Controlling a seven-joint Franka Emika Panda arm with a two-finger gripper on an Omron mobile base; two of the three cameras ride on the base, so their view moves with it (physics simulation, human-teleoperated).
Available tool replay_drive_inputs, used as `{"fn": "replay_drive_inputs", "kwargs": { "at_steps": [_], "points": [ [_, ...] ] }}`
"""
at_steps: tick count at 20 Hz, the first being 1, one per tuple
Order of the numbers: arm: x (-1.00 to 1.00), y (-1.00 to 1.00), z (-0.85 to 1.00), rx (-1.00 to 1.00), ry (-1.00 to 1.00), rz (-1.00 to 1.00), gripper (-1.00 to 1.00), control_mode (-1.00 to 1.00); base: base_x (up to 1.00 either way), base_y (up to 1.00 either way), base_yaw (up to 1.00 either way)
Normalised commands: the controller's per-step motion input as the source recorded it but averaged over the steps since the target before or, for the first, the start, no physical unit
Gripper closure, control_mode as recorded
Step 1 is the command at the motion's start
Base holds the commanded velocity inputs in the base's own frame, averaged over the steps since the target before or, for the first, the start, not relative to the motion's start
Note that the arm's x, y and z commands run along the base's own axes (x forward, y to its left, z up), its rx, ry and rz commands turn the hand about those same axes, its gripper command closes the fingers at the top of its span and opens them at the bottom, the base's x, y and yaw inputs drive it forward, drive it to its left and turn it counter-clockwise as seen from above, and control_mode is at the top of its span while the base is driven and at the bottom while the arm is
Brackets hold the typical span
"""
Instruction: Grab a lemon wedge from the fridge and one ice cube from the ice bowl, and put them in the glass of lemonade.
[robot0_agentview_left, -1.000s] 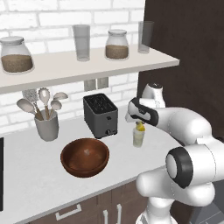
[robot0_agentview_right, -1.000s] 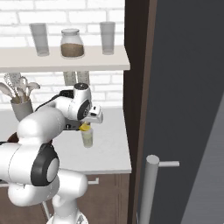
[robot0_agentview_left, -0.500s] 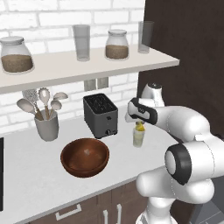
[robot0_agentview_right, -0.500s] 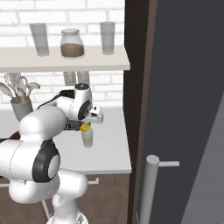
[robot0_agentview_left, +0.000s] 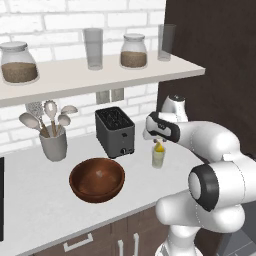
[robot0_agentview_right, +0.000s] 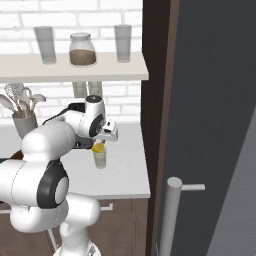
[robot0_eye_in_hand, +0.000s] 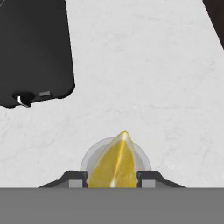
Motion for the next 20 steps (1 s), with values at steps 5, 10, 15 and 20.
{"fn": "replay_drive_inputs", "kwargs": {
  "at_steps": [5,10,15,20],
  "points": [
    [0.00,0.00,0.00,0.00,0.01,0.00,-1.00,-1.00,0.00,0.00,0.00],
    [0.00,0.00,0.01,0.00,0.00,0.00,-1.00,-1.00,0.00,0.00,0.00],
    [-0.01,-0.01,0.17,0.05,-0.05,0.00,-1.00,-1.00,0.00,0.00,0.00],
    [-0.18,-0.10,0.27,0.12,-0.10,0.00,-1.00,-1.00,0.00,0.00,0.00]
  ]
}}
